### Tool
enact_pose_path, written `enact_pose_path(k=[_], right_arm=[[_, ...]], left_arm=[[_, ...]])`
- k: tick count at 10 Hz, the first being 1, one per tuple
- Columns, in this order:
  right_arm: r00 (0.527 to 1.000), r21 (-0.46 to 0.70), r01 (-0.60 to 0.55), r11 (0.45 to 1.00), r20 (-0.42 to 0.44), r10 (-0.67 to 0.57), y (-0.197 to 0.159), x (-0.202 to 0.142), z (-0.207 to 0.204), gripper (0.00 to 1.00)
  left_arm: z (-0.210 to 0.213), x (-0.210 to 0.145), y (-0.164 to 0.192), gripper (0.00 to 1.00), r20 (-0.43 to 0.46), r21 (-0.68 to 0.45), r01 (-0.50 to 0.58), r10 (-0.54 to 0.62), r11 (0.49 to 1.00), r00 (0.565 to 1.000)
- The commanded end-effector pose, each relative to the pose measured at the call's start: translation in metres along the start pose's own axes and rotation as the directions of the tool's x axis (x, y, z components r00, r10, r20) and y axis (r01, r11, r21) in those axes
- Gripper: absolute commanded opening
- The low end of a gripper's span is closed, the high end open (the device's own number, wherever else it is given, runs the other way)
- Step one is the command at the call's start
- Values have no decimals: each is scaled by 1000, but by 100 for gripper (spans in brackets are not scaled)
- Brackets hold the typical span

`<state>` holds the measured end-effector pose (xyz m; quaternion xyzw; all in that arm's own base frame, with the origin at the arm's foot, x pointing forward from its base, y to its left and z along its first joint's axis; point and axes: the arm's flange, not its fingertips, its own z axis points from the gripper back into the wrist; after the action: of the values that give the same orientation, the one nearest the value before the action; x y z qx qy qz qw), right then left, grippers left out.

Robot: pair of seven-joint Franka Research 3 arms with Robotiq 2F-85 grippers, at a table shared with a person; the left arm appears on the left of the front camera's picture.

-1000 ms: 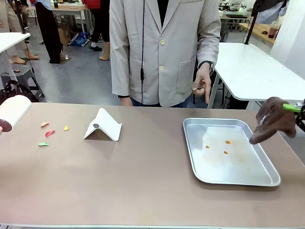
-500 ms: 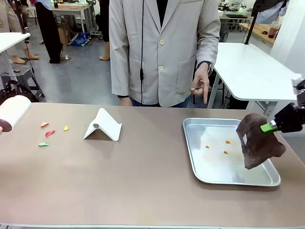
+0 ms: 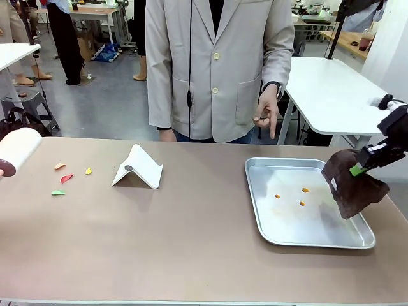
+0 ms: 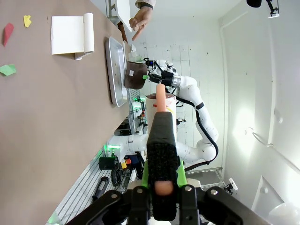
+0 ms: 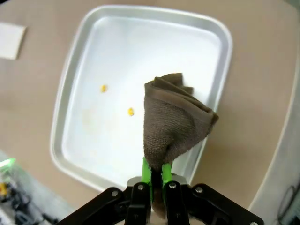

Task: Clean the surface of the table.
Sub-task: If a person points to the right, clean the right side of the table with your right hand, and if they point to the left, clean the left side with your left hand.

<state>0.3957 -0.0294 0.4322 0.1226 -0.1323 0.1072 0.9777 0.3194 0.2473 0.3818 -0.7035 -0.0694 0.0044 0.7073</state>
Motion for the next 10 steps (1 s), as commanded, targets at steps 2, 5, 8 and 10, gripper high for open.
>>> enact_pose_path(k=[2, 5, 8, 10], right_arm=[[988, -176, 139, 975, -40, -148, 15, 22, -31, 9], [979, -226, 190, 955, -23, -200, 23, 40, -62, 9], [964, -102, 259, 961, -40, -264, 22, 48, -94, 9], [958, -77, 275, 958, -67, -280, 28, 50, -115, 9]], left_arm=[[2, -2, -4, 0, -6, -13, 9, -9, 1000, 1000], [2, -2, -4, 0, -6, -13, 9, -9, 1000, 1000], [2, -2, -4, 0, -6, -13, 9, -9, 1000, 1000], [2, -2, -4, 0, -6, -13, 9, -9, 1000, 1000]])
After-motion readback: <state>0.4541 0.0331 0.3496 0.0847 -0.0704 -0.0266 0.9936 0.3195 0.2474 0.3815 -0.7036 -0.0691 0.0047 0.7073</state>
